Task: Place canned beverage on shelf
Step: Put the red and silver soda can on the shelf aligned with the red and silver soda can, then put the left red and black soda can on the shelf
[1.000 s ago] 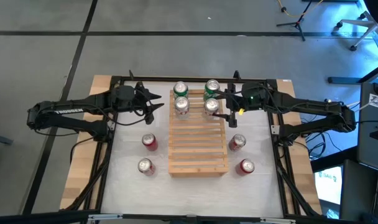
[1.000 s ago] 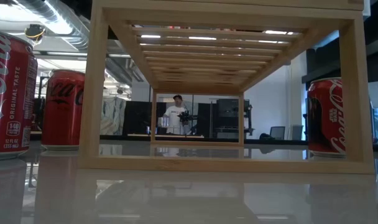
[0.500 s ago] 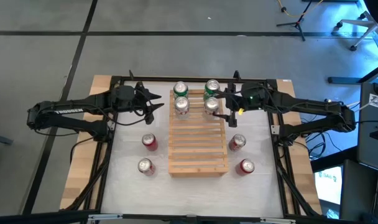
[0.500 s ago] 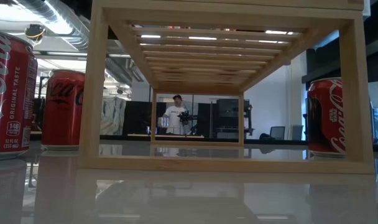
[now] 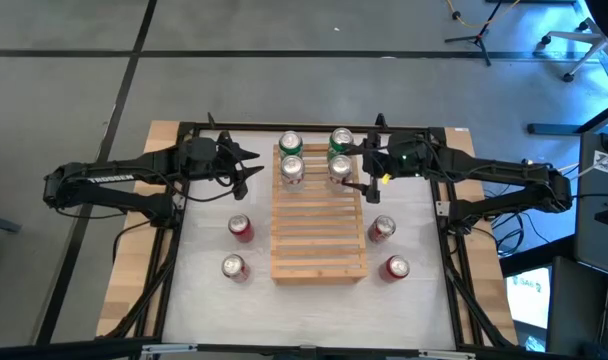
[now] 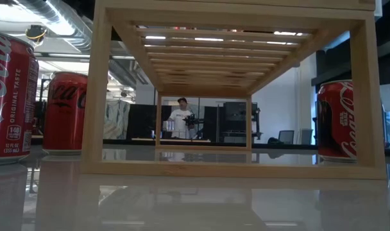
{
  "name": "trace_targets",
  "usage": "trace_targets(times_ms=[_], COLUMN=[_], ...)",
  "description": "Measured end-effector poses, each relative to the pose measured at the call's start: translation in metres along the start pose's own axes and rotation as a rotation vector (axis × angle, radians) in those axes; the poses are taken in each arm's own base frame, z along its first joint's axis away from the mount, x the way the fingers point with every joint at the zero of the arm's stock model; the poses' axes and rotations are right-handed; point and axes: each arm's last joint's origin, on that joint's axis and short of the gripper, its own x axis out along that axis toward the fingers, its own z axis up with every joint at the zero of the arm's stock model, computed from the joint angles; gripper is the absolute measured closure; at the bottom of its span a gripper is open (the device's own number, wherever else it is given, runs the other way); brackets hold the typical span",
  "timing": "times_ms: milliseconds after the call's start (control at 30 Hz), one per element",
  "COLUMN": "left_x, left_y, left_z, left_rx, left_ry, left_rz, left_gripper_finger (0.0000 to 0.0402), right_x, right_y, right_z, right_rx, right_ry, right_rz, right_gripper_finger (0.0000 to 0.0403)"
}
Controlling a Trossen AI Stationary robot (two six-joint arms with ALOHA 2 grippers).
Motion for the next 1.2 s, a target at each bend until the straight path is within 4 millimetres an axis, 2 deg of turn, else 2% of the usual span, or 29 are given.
trace_targets(times_ms=[300, 600, 767, 967, 1200], left_x=[0.000, 0.000, 0.000, -0.007, -0.025], left_y=[0.000, 0.000, 0.000, -0.009, -0.028], left_z=[0.000, 0.001, 0.004, 0.021, 0.046], left_rx=[0.001, -0.003, -0.073, -0.088, -0.064], left_ry=[0.000, -0.010, -0.036, -0.140, -0.209], left_rz=[0.000, 0.000, -0.012, -0.220, -0.302], left_gripper_finger=[0.0239, 0.0239, 0.0239, 0.0239, 0.0239], right_x=[-0.010, -0.038, -0.054, -0.070, -0.081], right_y=[0.000, 0.004, 0.008, 0.014, 0.019], right_z=[0.003, -0.005, -0.013, -0.019, -0.024], right_rx=[0.075, 0.084, 0.185, 0.234, 0.275], right_ry=[-0.029, 0.051, 0.119, 0.153, 0.188], right_rz=[-0.009, 0.017, 0.034, 0.135, 0.221], right_gripper_finger=[0.0019, 0.0020, 0.0020, 0.0020, 0.0020])
